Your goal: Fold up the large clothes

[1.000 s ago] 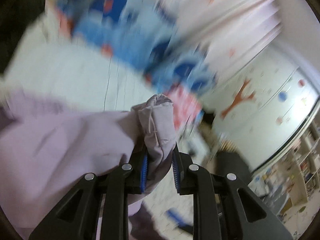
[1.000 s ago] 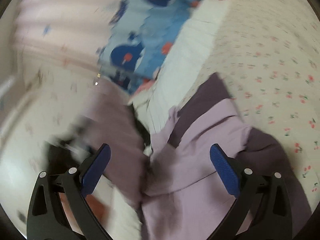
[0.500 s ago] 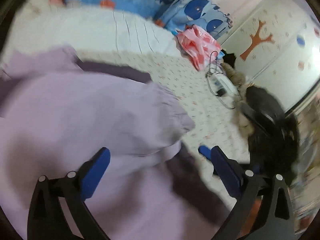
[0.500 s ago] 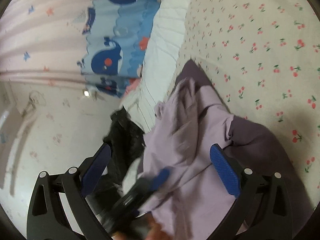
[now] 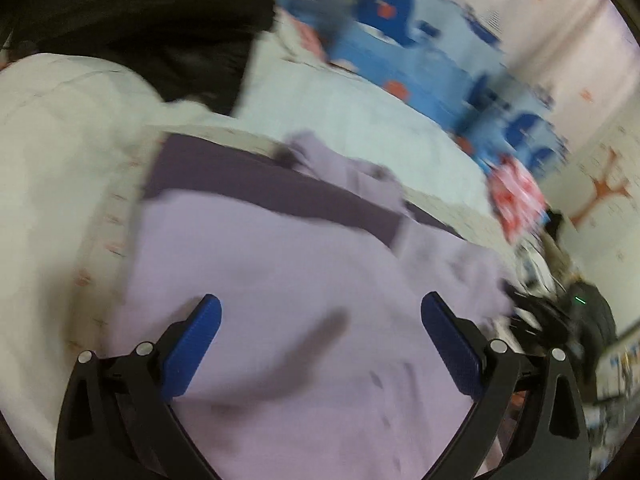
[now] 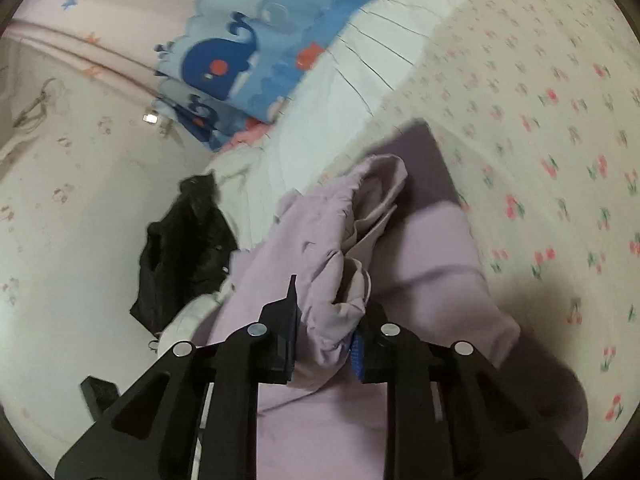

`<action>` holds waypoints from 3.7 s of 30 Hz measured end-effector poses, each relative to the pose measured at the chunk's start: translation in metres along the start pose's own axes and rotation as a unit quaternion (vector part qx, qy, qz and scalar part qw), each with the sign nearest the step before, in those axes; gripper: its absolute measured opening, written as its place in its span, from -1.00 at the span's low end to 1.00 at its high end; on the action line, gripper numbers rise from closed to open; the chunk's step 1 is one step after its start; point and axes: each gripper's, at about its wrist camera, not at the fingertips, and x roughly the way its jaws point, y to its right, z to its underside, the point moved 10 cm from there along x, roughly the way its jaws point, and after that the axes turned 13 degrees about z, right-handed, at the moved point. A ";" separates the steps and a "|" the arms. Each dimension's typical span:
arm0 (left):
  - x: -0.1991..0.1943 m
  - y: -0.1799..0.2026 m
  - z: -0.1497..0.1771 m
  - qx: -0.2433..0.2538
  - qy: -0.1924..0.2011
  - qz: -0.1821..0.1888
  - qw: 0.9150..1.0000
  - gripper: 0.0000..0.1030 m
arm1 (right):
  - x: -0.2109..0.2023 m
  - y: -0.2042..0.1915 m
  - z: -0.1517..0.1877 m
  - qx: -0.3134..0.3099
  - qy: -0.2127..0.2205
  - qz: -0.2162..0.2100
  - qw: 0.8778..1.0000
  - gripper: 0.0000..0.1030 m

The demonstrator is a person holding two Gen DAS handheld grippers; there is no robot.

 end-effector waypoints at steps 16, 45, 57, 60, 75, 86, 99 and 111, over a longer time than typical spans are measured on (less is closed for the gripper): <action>0.068 -0.039 0.002 0.101 0.015 -0.059 0.993 0.86 | 0.043 0.072 0.003 -0.020 -0.032 0.089 0.995 -0.55; -0.160 -0.027 0.103 -0.028 -0.027 0.028 0.999 0.86 | -0.144 0.108 0.090 -0.176 -0.114 0.136 0.968 0.86; -0.244 -0.042 0.294 -0.135 -0.062 0.057 0.987 0.86 | -0.243 0.141 0.242 -0.100 -0.264 -0.039 0.959 0.86; -0.243 -0.048 0.324 -0.167 -0.068 0.075 0.981 0.86 | -0.252 0.126 0.258 -0.095 -0.274 -0.070 0.954 0.86; -0.196 -0.044 0.357 -0.194 -0.094 0.067 0.974 0.74 | -0.246 0.087 0.276 -0.080 -0.292 -0.090 0.949 0.64; -0.224 0.003 0.310 -0.192 -0.065 0.072 0.977 -0.66 | -0.269 0.017 0.213 -0.034 -0.190 -0.175 0.965 -0.63; -0.324 0.113 0.299 -0.060 -0.075 0.165 0.982 -0.66 | -0.421 0.010 0.195 -0.130 -0.172 -0.218 0.952 -0.57; -0.347 -0.003 0.266 -0.070 -0.056 0.014 0.996 0.16 | -0.333 0.139 0.098 -0.050 -0.150 -0.084 0.984 0.85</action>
